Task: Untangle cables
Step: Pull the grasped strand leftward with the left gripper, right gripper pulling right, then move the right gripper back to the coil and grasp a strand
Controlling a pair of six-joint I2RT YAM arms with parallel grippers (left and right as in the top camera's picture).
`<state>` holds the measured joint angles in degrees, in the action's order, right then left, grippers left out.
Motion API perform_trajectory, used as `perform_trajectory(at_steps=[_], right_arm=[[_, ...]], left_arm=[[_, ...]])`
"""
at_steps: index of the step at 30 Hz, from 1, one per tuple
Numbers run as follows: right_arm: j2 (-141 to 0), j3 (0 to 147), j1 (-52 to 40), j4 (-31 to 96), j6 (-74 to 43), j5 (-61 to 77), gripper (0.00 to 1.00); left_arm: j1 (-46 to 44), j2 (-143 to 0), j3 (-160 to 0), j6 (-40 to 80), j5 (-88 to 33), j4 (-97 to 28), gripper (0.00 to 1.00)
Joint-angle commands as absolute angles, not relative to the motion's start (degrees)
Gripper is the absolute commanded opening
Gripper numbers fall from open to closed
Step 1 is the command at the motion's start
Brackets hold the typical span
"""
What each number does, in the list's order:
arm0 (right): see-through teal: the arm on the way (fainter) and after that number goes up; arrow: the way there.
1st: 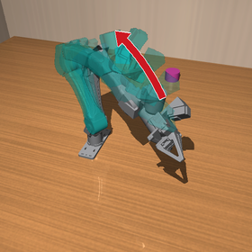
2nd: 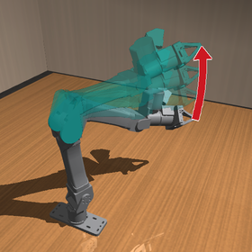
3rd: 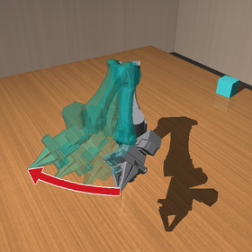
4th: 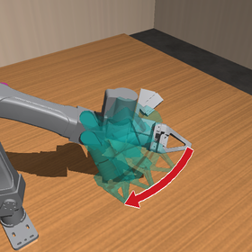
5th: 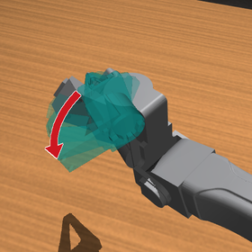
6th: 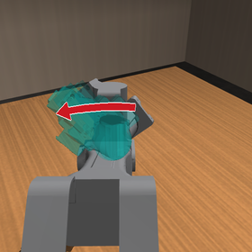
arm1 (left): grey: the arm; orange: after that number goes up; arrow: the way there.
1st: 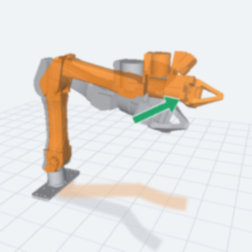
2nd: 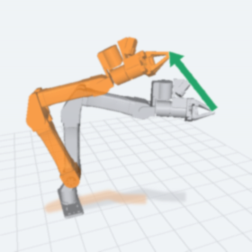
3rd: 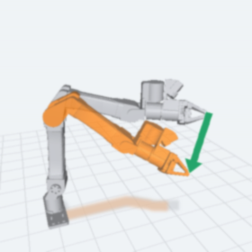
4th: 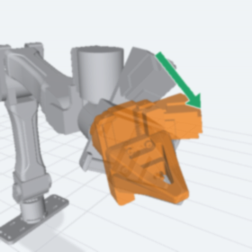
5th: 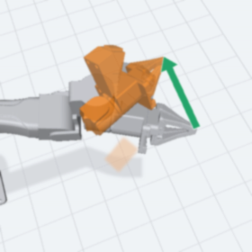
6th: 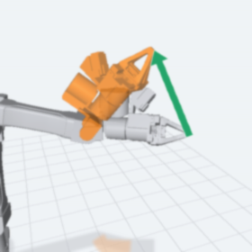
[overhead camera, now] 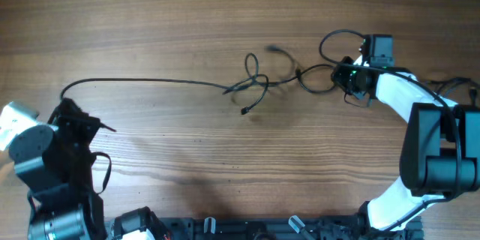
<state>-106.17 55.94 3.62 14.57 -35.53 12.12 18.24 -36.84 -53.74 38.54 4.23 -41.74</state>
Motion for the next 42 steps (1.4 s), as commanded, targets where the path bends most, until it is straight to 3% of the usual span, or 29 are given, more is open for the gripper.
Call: perform_trajectory(at_steps=[1,2,3,7,14,26,31,35,42], right_arm=[[-109.3,53.5,4.4,16.0,-32.3,8.6,0.33],[-109.3,53.5,4.4,15.9,-31.7,8.6,0.45],[-109.3,53.5,4.4,15.8,-31.7,8.6,0.65],[-109.3,53.5,4.4,15.8,-31.6,9.6,1.0],[-95.9,56.1,4.4,22.5,-24.8,24.9,1.0],[-90.0,56.0,4.4,19.5,-61.6,26.6,1.0],[-90.0,56.0,4.4,19.5,-78.4,26.6,1.0],[-90.0,56.0,4.4,19.5,-90.2,26.6,1.0],[-90.0,56.0,4.4,19.5,-101.1,26.6,1.0]], left_arm=[[18.9,-42.5,-54.2,31.2,-7.2,-42.3,0.04],[18.9,-44.1,-54.2,30.5,-8.5,-42.7,0.04],[18.9,-46.5,-54.2,30.4,-10.6,-43.5,0.04],[18.9,-56.4,-54.2,22.8,-23.5,-44.8,0.04],[18.9,-66.8,-54.2,19.7,-27.9,-43.4,0.04],[11.3,-73.4,-54.2,19.7,-27.5,-33.6,0.04],[6.7,-75.7,-54.2,19.7,-18.6,-33.1,0.04],[4.0,-76.2,-54.2,19.7,-19.0,-32.0,0.04],[2.3,-76.2,-54.2,19.7,-18.5,-31.2,0.04]])
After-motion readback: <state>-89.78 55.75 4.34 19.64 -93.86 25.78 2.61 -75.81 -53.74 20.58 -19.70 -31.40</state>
